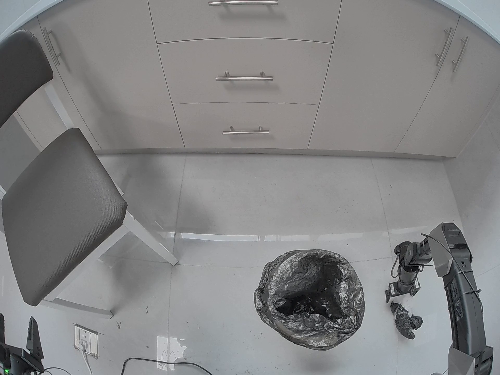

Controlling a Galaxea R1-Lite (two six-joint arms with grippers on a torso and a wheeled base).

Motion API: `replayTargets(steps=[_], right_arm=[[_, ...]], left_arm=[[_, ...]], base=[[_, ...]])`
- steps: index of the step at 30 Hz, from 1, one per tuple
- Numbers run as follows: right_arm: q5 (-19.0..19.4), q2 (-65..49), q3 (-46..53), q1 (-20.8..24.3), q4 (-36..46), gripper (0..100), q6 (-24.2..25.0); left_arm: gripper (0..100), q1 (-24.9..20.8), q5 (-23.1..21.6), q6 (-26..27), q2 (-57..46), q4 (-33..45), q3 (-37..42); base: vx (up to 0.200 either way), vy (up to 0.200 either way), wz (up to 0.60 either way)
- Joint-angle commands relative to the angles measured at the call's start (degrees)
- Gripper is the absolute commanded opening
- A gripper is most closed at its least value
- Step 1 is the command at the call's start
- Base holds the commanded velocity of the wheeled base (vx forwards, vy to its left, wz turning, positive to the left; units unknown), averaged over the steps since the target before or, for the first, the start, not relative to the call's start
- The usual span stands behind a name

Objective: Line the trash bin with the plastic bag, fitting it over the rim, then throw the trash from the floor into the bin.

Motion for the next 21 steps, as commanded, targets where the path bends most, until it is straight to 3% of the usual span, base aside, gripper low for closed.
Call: replayTargets(steps=[1,16,17,21], right_arm=[[0.01,-0.04,-0.01,-0.02,1.57,100,-0.58],[-1.4,-0.04,-0.01,-0.02,2.45,100,-0.76],[-1.4,-0.04,-0.01,-0.02,2.63,0,-0.76],[-1.4,-0.04,-0.01,-0.02,4.56,0,-0.85]], left_arm=[[100,-0.06,0.04,0.03,0.18,0.02,-0.01],[100,-0.06,0.04,0.03,0.18,0.02,-0.01],[100,-0.06,0.04,0.03,0.18,0.02,-0.01],[100,-0.06,0.04,0.03,0.18,0.02,-0.01]], base=[[0.0,0.0,0.0],[0.0,0.0,0.0],[0.0,0.0,0.0],[0.0,0.0,0.0]])
